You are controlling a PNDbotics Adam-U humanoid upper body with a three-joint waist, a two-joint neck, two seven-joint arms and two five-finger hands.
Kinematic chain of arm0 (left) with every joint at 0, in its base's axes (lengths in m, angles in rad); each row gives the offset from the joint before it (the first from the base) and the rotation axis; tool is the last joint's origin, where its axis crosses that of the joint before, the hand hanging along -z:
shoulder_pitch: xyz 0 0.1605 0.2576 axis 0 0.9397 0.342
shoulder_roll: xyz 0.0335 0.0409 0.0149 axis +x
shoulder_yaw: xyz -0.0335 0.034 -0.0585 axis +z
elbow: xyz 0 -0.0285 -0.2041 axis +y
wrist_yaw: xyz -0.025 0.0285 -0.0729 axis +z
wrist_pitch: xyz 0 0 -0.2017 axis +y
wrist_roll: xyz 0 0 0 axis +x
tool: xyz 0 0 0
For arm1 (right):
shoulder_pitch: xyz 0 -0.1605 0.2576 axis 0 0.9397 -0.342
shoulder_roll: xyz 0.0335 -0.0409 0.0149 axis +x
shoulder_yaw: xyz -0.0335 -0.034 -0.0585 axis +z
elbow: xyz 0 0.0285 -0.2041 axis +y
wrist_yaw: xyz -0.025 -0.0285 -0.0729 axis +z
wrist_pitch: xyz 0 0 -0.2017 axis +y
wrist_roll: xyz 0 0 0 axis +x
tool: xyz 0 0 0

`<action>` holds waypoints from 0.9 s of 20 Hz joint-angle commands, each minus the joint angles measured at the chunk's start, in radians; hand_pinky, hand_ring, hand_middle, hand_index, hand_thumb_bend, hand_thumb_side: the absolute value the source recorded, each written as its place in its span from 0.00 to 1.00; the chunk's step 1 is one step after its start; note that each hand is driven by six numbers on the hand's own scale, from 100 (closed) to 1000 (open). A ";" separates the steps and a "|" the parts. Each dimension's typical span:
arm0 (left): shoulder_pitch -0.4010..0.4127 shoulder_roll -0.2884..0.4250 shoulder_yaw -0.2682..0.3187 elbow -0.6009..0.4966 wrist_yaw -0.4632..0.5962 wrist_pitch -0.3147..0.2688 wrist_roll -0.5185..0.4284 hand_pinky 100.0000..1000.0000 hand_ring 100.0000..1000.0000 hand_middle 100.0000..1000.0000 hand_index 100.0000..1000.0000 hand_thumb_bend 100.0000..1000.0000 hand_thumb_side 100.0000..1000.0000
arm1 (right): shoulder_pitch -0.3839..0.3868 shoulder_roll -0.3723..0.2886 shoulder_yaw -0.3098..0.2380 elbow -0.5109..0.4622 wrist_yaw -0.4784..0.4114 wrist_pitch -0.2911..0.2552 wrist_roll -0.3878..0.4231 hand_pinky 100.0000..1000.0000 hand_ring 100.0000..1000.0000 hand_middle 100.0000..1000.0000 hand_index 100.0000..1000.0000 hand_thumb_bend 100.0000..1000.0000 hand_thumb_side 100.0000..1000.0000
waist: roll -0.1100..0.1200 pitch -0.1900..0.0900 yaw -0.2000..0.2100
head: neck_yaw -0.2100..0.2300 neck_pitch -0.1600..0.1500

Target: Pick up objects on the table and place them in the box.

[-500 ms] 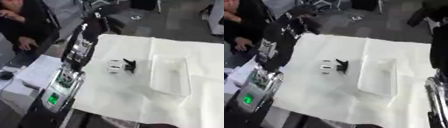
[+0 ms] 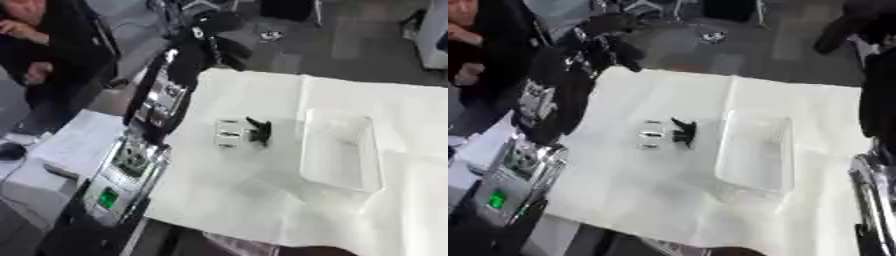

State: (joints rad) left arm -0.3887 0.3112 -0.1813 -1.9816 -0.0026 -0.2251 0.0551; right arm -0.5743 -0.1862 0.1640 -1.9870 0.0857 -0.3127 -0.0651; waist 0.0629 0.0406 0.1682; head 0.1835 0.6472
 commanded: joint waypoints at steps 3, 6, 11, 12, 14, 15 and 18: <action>-0.008 0.021 -0.001 -0.018 -0.010 -0.001 -0.005 0.53 0.63 0.79 0.81 0.18 1.00 | -0.017 -0.011 -0.004 -0.013 0.001 0.001 0.002 0.33 0.32 0.36 0.57 0.28 1.00 | -0.002 -0.009 0.000 | -0.010 -0.013; -0.008 0.021 0.001 -0.018 -0.013 -0.001 -0.004 0.53 0.63 0.79 0.81 0.18 1.00 | -0.017 -0.012 -0.004 -0.013 0.001 0.001 0.002 0.33 0.32 0.36 0.57 0.28 1.00 | -0.002 -0.010 0.001 | -0.010 -0.015; -0.010 0.024 0.012 -0.018 -0.051 0.001 0.001 0.53 0.63 0.79 0.81 0.18 1.00 | -0.016 -0.011 -0.007 -0.013 0.003 0.002 0.000 0.33 0.32 0.36 0.57 0.27 1.00 | -0.002 -0.011 -0.006 | -0.020 -0.017; -0.011 0.024 0.020 -0.018 -0.075 0.005 0.004 0.54 0.64 0.79 0.81 0.18 1.00 | -0.016 -0.010 -0.008 -0.013 0.003 0.002 -0.001 0.33 0.32 0.36 0.57 0.27 1.00 | -0.003 -0.011 -0.010 | -0.025 -0.019; -0.020 0.032 0.038 -0.018 -0.146 0.021 0.014 0.55 0.64 0.79 0.81 0.18 1.00 | -0.013 -0.008 -0.013 -0.013 0.004 0.004 -0.006 0.33 0.32 0.36 0.57 0.27 1.00 | -0.003 -0.014 -0.017 | -0.035 -0.018; -0.028 0.045 0.045 -0.018 -0.196 0.036 0.013 0.56 0.65 0.79 0.82 0.17 1.00 | -0.011 -0.008 -0.015 -0.013 0.005 0.006 -0.008 0.33 0.32 0.36 0.57 0.27 1.00 | -0.002 -0.017 -0.020 | -0.035 -0.015; -0.064 0.110 0.042 -0.018 -0.344 0.106 -0.035 0.58 0.66 0.79 0.83 0.16 1.00 | -0.007 -0.008 -0.015 -0.013 0.007 0.008 -0.011 0.33 0.32 0.36 0.57 0.27 1.00 | 0.005 -0.026 -0.029 | -0.022 0.004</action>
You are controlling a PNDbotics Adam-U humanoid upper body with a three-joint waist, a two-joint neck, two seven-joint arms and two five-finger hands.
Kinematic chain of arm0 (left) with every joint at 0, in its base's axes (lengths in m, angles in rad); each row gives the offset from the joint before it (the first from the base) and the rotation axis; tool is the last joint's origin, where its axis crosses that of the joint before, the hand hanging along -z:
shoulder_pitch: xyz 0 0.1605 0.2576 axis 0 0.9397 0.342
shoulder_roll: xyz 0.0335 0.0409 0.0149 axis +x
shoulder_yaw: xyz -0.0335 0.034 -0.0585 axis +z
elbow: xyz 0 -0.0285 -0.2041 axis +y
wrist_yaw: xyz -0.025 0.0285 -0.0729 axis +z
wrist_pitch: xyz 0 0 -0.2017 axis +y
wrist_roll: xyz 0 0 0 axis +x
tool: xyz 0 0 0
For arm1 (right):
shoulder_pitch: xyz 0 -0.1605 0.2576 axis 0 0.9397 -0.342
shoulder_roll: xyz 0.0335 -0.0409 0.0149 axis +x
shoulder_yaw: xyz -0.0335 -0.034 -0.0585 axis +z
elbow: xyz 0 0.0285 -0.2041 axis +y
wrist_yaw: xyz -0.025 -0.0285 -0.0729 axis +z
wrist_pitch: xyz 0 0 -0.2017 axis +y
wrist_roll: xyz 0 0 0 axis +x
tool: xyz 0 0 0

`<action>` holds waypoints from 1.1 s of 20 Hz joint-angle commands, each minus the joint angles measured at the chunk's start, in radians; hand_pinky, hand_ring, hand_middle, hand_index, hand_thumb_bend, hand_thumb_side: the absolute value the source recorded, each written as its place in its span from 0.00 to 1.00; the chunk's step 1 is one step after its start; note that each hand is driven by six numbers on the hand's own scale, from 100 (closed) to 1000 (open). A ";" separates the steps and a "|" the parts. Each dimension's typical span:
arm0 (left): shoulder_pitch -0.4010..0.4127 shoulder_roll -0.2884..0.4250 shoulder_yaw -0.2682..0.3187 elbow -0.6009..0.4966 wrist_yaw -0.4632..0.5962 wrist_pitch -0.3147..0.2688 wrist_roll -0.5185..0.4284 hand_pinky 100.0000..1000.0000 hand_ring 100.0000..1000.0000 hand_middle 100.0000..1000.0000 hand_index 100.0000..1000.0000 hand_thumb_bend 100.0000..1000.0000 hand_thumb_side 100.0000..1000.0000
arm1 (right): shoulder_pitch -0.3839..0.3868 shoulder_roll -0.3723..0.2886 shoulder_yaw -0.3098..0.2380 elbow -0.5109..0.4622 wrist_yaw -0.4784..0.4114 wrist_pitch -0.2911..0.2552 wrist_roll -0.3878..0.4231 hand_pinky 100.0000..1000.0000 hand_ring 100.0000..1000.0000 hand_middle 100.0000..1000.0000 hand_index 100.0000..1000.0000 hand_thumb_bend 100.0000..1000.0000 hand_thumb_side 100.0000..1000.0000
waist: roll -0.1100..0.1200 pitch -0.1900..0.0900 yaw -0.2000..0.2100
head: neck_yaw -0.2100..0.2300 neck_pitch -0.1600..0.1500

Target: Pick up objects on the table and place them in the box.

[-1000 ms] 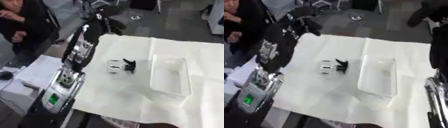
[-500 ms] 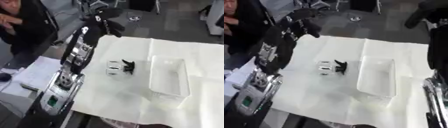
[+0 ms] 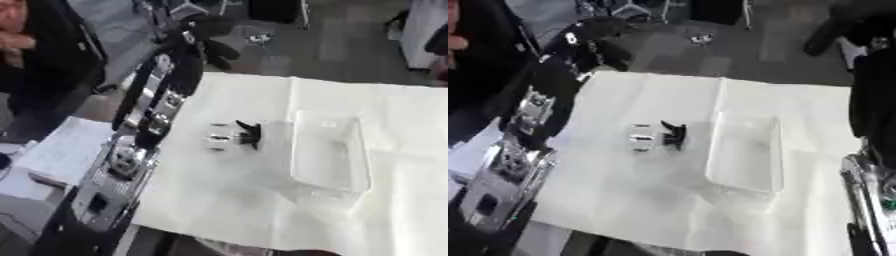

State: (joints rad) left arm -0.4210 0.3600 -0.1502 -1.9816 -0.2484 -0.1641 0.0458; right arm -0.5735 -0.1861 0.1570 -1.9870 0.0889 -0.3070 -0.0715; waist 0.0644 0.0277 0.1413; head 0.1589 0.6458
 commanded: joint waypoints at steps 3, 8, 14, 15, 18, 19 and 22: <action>-0.095 0.161 -0.010 0.008 -0.220 0.107 -0.137 0.62 0.69 0.80 0.85 0.14 1.00 | -0.002 -0.009 -0.005 -0.013 0.004 0.005 -0.003 0.33 0.32 0.36 0.57 0.26 1.00 | 0.013 -0.024 -0.012 | 0.014 0.022; -0.215 0.267 -0.051 0.165 -0.345 0.103 -0.288 0.69 0.74 0.80 0.85 0.19 1.00 | 0.004 -0.008 -0.001 -0.013 0.004 0.009 0.000 0.33 0.32 0.36 0.57 0.26 1.00 | 0.023 -0.033 -0.024 | 0.033 0.048; -0.335 0.322 -0.118 0.355 -0.483 -0.008 -0.512 0.83 0.85 0.85 0.89 0.41 1.00 | 0.008 -0.006 0.003 -0.013 0.001 0.011 0.004 0.33 0.32 0.36 0.57 0.26 1.00 | 0.030 -0.036 -0.033 | 0.051 0.060; -0.355 0.326 -0.126 0.385 -0.503 -0.029 -0.552 0.85 0.87 0.85 0.89 0.44 1.00 | 0.008 -0.005 0.004 -0.013 0.000 0.011 0.005 0.33 0.32 0.36 0.57 0.26 1.00 | 0.030 -0.037 -0.034 | 0.053 0.061; -0.412 0.336 -0.153 0.478 -0.578 -0.079 -0.662 0.92 0.93 0.88 0.93 0.54 0.98 | 0.010 -0.005 0.005 -0.013 -0.001 0.011 0.006 0.33 0.32 0.36 0.57 0.26 1.00 | 0.033 -0.039 -0.036 | 0.058 0.062; -0.432 0.337 -0.162 0.509 -0.607 -0.093 -0.694 0.94 0.94 0.88 0.93 0.55 0.97 | 0.010 -0.005 0.005 -0.013 -0.001 0.012 0.007 0.33 0.32 0.36 0.57 0.26 1.00 | 0.033 -0.040 -0.036 | 0.058 0.061; -0.483 0.327 -0.183 0.601 -0.682 -0.136 -0.774 0.97 0.97 0.89 0.94 0.56 0.95 | 0.012 -0.006 0.006 -0.013 -0.003 0.012 0.008 0.33 0.32 0.36 0.57 0.26 1.00 | 0.034 -0.040 -0.036 | 0.057 0.060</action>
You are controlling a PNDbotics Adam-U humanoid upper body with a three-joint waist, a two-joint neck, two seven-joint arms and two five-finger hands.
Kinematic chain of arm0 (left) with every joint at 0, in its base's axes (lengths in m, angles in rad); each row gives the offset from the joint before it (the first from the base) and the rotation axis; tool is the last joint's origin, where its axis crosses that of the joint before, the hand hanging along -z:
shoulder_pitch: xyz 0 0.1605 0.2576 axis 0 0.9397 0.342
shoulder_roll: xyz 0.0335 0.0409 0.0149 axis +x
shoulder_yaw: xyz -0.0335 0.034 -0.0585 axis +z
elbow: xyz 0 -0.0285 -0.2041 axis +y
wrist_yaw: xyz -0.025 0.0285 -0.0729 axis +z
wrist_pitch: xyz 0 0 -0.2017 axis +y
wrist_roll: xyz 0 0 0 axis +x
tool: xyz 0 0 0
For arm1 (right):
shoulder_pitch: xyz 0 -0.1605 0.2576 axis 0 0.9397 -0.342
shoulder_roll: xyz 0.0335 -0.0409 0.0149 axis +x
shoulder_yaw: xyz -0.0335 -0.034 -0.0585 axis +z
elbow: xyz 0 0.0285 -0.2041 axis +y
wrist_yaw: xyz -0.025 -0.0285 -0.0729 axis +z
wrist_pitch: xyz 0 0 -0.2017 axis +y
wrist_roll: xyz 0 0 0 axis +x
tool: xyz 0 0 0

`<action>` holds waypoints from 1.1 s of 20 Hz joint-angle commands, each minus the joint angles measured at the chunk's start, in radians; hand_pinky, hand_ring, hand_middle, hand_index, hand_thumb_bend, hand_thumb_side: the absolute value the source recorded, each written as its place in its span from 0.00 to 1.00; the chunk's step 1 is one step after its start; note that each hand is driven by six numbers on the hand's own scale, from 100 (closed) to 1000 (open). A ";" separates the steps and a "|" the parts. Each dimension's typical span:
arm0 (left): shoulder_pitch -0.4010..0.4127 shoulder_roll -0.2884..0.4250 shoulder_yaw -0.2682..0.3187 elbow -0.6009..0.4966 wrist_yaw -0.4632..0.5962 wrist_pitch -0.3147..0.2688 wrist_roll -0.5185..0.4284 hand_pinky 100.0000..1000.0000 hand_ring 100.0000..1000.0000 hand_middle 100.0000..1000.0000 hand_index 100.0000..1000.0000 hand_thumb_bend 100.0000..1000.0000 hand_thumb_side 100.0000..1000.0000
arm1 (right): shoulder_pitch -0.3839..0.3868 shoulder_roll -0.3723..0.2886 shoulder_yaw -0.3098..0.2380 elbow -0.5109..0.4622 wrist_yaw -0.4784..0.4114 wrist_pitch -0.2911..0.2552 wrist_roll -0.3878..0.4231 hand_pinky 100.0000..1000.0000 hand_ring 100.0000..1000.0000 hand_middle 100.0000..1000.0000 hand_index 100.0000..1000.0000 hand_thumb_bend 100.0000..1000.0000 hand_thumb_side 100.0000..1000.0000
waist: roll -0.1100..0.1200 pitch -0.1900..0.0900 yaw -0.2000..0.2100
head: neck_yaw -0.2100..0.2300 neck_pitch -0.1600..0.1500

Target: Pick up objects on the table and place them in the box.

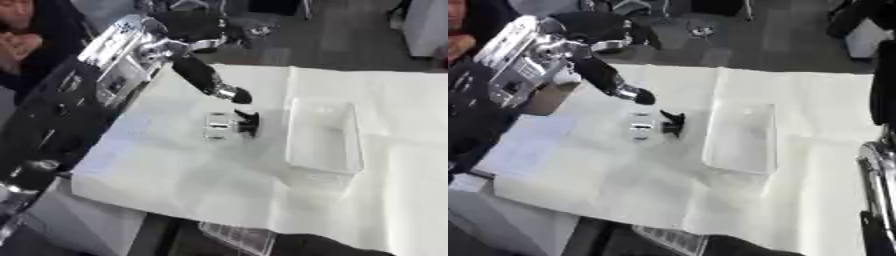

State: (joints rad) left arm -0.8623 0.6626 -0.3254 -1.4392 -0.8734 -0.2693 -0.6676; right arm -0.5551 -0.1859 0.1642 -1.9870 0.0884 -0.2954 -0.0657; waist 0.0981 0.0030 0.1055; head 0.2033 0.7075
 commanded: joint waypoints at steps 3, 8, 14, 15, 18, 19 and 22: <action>-0.083 0.001 -0.016 0.155 -0.153 -0.059 -0.179 1.00 1.00 0.91 0.95 0.56 0.95 | -0.006 -0.006 0.000 -0.013 -0.004 0.001 0.004 0.33 0.32 0.36 0.57 0.26 1.00 | 0.000 -0.016 -0.001 | 0.012 -0.002; -0.146 -0.041 -0.028 0.343 -0.362 -0.115 -0.238 1.00 1.00 0.86 0.94 0.60 0.97 | -0.007 -0.004 0.002 -0.013 -0.007 0.000 0.007 0.33 0.32 0.36 0.57 0.26 1.00 | 0.000 -0.017 -0.006 | 0.012 -0.014; -0.160 -0.097 -0.046 0.541 -0.621 -0.219 -0.239 1.00 1.00 0.83 0.93 0.63 0.99 | -0.011 0.006 0.003 -0.013 -0.011 -0.004 0.007 0.33 0.32 0.36 0.57 0.26 1.00 | 0.000 -0.013 -0.017 | 0.010 -0.030; -0.157 -0.104 -0.050 0.555 -0.651 -0.235 -0.239 1.00 1.00 0.84 0.94 0.63 1.00 | -0.012 0.007 0.003 -0.013 -0.011 -0.004 0.007 0.33 0.32 0.36 0.57 0.26 1.00 | 0.000 -0.013 -0.018 | 0.007 -0.030; -0.148 -0.124 -0.041 0.566 -0.675 -0.266 -0.239 1.00 1.00 0.85 0.94 0.60 1.00 | -0.012 0.006 0.003 -0.013 -0.012 -0.004 0.008 0.33 0.32 0.36 0.57 0.26 1.00 | -0.002 -0.011 -0.019 | 0.001 -0.027; -0.147 -0.127 -0.039 0.564 -0.671 -0.270 -0.238 1.00 1.00 0.85 0.95 0.60 1.00 | -0.012 0.005 0.003 -0.013 -0.012 -0.004 0.008 0.33 0.32 0.36 0.57 0.26 1.00 | -0.002 -0.011 -0.019 | 0.000 -0.027; -0.148 -0.145 -0.036 0.557 -0.637 -0.275 -0.229 1.00 1.00 0.85 0.94 0.58 1.00 | -0.012 0.004 0.004 -0.013 -0.013 -0.003 0.010 0.33 0.32 0.36 0.57 0.26 1.00 | -0.004 -0.010 -0.019 | 0.005 -0.025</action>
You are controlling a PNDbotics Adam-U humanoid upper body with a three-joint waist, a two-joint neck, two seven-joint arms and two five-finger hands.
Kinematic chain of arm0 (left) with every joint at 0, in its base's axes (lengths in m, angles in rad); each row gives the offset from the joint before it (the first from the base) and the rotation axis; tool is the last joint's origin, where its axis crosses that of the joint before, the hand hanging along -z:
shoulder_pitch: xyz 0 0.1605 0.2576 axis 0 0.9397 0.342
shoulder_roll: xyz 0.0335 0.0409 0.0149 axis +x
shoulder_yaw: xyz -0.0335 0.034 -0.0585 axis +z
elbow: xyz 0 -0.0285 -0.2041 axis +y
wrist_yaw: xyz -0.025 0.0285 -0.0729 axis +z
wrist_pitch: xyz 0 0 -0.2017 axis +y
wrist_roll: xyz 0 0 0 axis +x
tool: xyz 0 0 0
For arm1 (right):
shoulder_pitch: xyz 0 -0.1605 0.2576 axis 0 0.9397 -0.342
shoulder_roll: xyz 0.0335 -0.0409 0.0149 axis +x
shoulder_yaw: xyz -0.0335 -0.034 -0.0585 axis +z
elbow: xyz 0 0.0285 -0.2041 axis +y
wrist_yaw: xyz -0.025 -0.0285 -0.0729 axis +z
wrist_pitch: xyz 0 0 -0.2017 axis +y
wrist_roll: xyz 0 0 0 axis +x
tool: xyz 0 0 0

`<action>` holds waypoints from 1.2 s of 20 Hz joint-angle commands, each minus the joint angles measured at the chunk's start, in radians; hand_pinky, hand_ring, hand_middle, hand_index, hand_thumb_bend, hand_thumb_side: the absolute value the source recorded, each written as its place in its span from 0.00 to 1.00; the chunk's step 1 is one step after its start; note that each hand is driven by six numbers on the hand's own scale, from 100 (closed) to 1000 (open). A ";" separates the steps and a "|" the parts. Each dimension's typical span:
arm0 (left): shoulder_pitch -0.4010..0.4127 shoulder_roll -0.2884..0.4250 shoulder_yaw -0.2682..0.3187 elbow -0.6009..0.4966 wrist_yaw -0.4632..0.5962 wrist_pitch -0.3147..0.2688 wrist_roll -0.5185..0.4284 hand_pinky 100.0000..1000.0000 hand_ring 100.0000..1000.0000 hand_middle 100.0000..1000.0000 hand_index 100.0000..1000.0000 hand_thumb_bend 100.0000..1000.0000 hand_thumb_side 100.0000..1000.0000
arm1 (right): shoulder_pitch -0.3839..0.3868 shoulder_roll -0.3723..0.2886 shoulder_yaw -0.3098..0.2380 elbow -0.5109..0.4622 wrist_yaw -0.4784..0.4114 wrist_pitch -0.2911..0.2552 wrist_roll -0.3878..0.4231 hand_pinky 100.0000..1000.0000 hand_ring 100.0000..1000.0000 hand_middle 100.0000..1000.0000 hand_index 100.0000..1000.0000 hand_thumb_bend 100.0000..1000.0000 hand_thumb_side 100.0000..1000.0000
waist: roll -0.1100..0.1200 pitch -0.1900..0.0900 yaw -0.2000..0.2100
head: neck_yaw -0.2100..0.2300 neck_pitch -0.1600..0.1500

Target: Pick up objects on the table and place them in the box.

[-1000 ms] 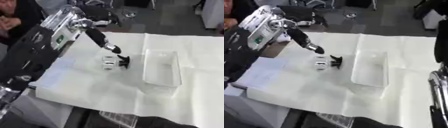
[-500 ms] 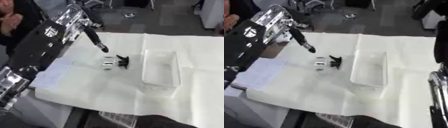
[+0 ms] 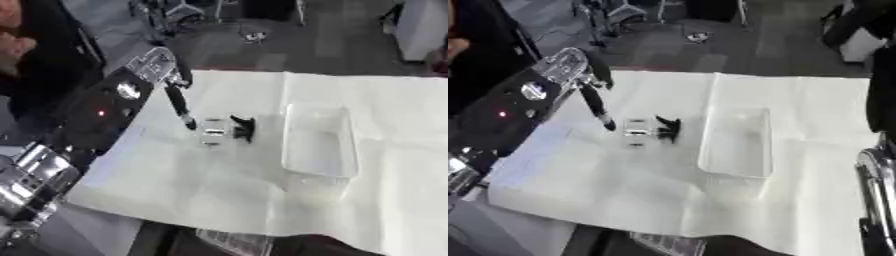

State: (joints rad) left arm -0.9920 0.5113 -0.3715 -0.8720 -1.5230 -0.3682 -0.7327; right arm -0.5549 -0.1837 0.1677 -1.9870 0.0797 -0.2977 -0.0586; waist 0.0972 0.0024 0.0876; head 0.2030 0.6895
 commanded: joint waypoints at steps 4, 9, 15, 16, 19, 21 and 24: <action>-0.025 -0.024 0.010 0.017 0.017 -0.182 -0.173 1.00 1.00 0.85 0.94 0.59 1.00 | -0.017 0.005 0.002 -0.013 -0.006 -0.001 0.005 0.33 0.32 0.36 0.57 0.26 1.00 | -0.004 -0.007 -0.006 | 0.015 -0.004; -0.027 -0.063 0.031 0.095 -0.029 -0.205 -0.174 1.00 1.00 0.89 0.96 0.69 1.00 | -0.025 0.014 0.002 -0.013 -0.007 -0.005 0.004 0.33 0.32 0.36 0.57 0.26 1.00 | -0.005 -0.001 -0.016 | 0.019 -0.006; -0.023 -0.098 0.052 0.146 -0.113 -0.224 -0.174 1.00 1.00 0.95 1.00 0.93 1.00 | -0.033 0.022 0.007 -0.013 -0.010 -0.007 0.008 0.33 0.32 0.36 0.57 0.25 1.00 | -0.005 0.004 -0.025 | 0.021 -0.005; -0.024 -0.103 0.055 0.145 -0.118 -0.223 -0.174 1.00 1.00 0.95 1.00 0.93 1.00 | -0.034 0.023 0.007 -0.013 -0.011 -0.007 0.008 0.33 0.32 0.36 0.57 0.25 1.00 | -0.005 0.005 -0.025 | 0.022 -0.005; -0.027 -0.113 0.056 0.132 -0.120 -0.216 -0.169 1.00 1.00 0.95 1.00 0.92 1.00 | -0.035 0.024 0.008 -0.013 -0.012 -0.007 0.010 0.33 0.32 0.36 0.57 0.26 1.00 | -0.005 0.006 -0.027 | 0.024 -0.004; -0.031 -0.117 0.057 0.126 -0.123 -0.209 -0.165 1.00 1.00 0.95 1.00 0.92 1.00 | -0.036 0.025 0.009 -0.013 -0.013 -0.008 0.011 0.33 0.32 0.36 0.57 0.26 1.00 | -0.005 0.006 -0.028 | 0.026 -0.003; -0.039 -0.127 0.066 0.128 -0.142 -0.189 -0.160 1.00 1.00 0.94 1.00 0.90 1.00 | -0.037 0.027 0.010 -0.013 -0.014 -0.008 0.013 0.33 0.32 0.36 0.57 0.26 1.00 | -0.005 0.007 -0.030 | 0.030 -0.003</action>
State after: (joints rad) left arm -1.0029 0.3746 -0.3197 -0.7280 -1.6514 -0.3864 -0.7146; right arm -0.5738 -0.1599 0.1770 -1.9870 0.0706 -0.3045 -0.0483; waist 0.0944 0.0180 0.0575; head 0.2218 0.6899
